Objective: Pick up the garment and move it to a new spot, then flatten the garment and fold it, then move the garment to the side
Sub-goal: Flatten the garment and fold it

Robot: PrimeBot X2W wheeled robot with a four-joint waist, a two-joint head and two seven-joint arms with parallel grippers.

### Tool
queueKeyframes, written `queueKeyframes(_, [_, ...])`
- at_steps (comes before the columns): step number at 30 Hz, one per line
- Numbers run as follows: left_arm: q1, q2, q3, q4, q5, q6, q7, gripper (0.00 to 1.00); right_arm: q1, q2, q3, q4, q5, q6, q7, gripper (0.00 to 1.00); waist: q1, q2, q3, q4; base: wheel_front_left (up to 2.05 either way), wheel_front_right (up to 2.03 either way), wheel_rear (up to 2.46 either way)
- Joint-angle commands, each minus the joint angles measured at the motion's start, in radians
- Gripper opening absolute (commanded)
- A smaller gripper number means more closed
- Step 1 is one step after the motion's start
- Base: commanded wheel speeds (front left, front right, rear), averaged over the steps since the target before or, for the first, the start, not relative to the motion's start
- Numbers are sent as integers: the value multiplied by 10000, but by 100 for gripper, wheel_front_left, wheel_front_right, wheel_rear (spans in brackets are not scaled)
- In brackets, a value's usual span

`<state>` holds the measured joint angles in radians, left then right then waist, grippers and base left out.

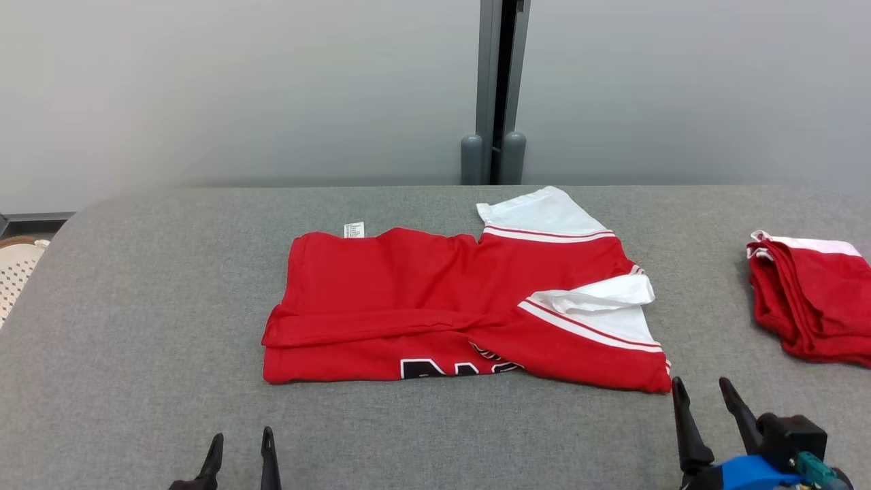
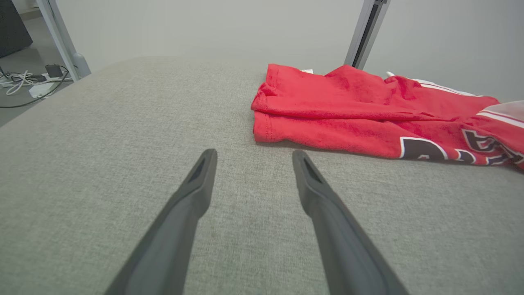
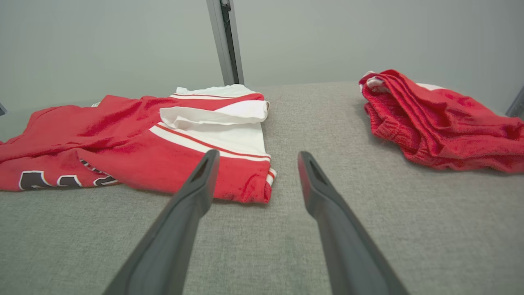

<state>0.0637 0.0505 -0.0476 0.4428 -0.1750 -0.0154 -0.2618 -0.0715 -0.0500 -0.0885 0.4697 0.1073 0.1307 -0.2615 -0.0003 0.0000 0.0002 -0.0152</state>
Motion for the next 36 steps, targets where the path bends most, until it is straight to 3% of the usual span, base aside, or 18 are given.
queueKeyframes(1, [121, 11, -43, -59, -13, 51, -42, 100, 213, -22, 38, 28, 55, 0, -46, 100, 3, 0, -95, -57, 0, 0, 0])
queueKeyframes(10, [405, 9, -354, -21, -218, 114, -42, 100, 609, -21, 310, 181, 361, 0, -46, 100, 3, 0, -244, -74, 0, 0, 0])
queueKeyframes(21, [-552, 9, -567, -43, -226, -17, -42, 100, -809, -21, 272, 1274, 847, 0, -46, 100, 3, 0, 586, 28, 0, 0, 0])
queueKeyframes(33, [-1501, 7, -809, 249, -335, -239, -42, 100, -2703, -20, 84, 3963, 1025, -1, -2, 100, 3, 0, 1643, 304, 0, 0, 0])
queueKeyframes(34, [-1538, 9, -805, 257, -340, -247, -42, 100, -2765, -11, 85, 4209, 1082, -1, 17, 76, 3, 0, 1692, 316, 0, 0, 0])
queueKeyframes(35, [-1563, 10, -783, 266, -341, -252, -42, 100, -2795, -3, 125, 4353, 1101, 0, 23, 36, 3, 0, 1732, 319, 0, 0, 0])
queueKeyframes(36, [-1580, 9, -750, 274, -353, -267, -42, 100, -2828, -1, 166, 4454, 1141, 0, 34, 10, 3, 0, 1775, 315, 0, 0, 0])
